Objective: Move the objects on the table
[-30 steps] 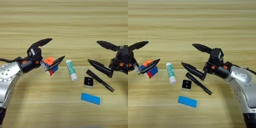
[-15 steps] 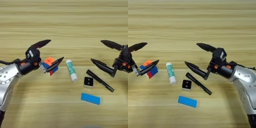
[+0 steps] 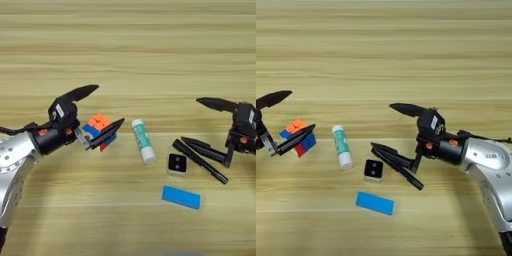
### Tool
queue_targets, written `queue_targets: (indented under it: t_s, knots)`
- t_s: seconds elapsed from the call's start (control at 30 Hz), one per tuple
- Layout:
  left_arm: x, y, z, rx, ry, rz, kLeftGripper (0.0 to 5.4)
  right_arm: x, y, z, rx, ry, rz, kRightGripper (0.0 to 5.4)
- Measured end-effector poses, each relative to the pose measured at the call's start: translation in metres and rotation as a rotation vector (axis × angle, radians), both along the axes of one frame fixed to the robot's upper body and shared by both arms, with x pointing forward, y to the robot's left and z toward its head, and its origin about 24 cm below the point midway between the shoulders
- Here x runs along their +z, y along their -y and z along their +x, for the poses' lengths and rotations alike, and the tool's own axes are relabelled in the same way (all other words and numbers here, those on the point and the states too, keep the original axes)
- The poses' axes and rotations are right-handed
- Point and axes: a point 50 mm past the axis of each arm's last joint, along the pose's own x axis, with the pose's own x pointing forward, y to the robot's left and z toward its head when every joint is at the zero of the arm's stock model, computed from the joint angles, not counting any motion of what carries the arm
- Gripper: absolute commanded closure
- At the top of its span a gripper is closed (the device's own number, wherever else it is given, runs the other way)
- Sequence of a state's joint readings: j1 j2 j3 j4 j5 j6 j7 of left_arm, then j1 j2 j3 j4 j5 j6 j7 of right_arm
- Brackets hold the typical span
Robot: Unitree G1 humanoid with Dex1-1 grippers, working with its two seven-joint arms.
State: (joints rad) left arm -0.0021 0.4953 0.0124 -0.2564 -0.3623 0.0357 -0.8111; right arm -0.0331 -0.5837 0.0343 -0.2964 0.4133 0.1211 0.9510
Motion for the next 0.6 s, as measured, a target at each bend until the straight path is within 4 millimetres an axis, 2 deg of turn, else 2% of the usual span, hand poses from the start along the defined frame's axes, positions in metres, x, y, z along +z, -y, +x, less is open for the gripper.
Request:
queue_targets:
  t_s: [0.6]
  knots:
    - [-0.009, -0.005, 0.002, 0.024, -0.038, 0.007, 0.00, -0.017, 0.002, 0.007, -0.020, 0.006, -0.135, 0.01]
